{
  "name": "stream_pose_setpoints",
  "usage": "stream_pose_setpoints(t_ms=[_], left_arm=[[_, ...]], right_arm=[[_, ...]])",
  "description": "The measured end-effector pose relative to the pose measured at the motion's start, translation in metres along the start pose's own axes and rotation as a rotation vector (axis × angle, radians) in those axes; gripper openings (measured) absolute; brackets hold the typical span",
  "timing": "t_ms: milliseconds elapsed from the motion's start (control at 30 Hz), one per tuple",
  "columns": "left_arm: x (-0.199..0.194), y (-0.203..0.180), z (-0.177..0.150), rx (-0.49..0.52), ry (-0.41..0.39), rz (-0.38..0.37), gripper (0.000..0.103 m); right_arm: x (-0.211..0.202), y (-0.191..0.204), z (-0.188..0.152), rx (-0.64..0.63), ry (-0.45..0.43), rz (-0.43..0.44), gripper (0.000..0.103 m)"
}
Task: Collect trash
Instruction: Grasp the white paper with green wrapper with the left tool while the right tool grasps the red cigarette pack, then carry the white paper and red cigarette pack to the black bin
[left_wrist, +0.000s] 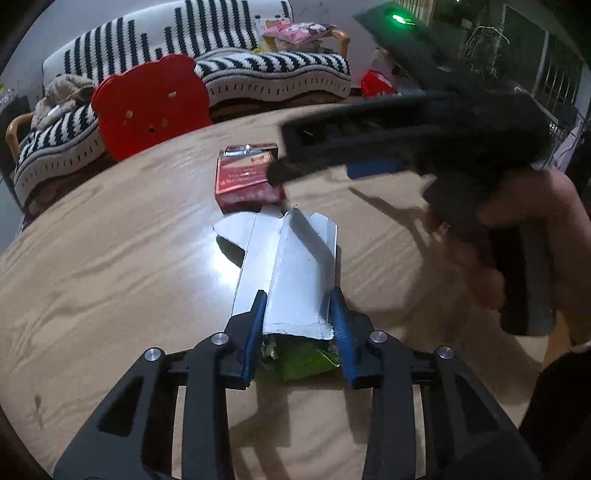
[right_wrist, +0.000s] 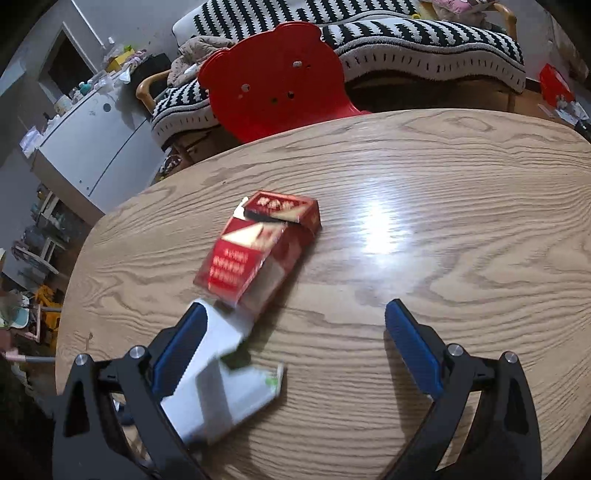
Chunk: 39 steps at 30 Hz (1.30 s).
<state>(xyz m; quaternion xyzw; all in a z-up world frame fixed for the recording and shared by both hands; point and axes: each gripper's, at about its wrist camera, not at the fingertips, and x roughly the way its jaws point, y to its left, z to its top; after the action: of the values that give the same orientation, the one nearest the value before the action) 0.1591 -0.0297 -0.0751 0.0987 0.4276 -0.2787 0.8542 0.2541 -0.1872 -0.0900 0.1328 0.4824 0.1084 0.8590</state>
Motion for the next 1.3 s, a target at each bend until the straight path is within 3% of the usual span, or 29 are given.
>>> stream_pose_setpoints(t_ms=[267, 467, 600, 667, 767, 967, 1067, 1300], left_arm=[[-0.023, 0.007, -0.032, -0.019, -0.004, 0.013, 0.034], [-0.037, 0.012, -0.047, -0.045, -0.014, 0.055, 0.034], [-0.044, 0.023, -0.052, -0.074, -0.014, 0.091, 0.033], [-0.048, 0.027, -0.054, -0.094, -0.012, 0.105, 0.033], [-0.054, 0.033, -0.055, -0.118, -0.023, 0.128, 0.032], [-0.064, 0.043, -0.052, -0.221, -0.038, 0.298, 0.032], [-0.068, 0.042, -0.052, -0.277, -0.036, 0.328, 0.032], [-0.089, 0.008, -0.049, -0.291, -0.091, 0.36, 0.032]], right_arm=[[0.02, 0.041, 0.007, 0.013, 0.044, 0.008, 0.094], [0.043, 0.057, 0.024, 0.063, 0.069, -0.099, 0.094], [0.061, 0.073, 0.03, -0.012, 0.092, -0.195, 0.093], [0.061, 0.08, 0.025, -0.054, 0.071, -0.235, 0.074], [0.053, 0.081, 0.019, -0.08, 0.041, -0.229, 0.065], [0.015, 0.068, -0.009, -0.129, -0.003, -0.22, 0.061], [-0.018, 0.061, -0.03, -0.142, -0.011, -0.199, 0.061], [-0.119, 0.049, -0.089, -0.159, -0.101, -0.194, 0.061]])
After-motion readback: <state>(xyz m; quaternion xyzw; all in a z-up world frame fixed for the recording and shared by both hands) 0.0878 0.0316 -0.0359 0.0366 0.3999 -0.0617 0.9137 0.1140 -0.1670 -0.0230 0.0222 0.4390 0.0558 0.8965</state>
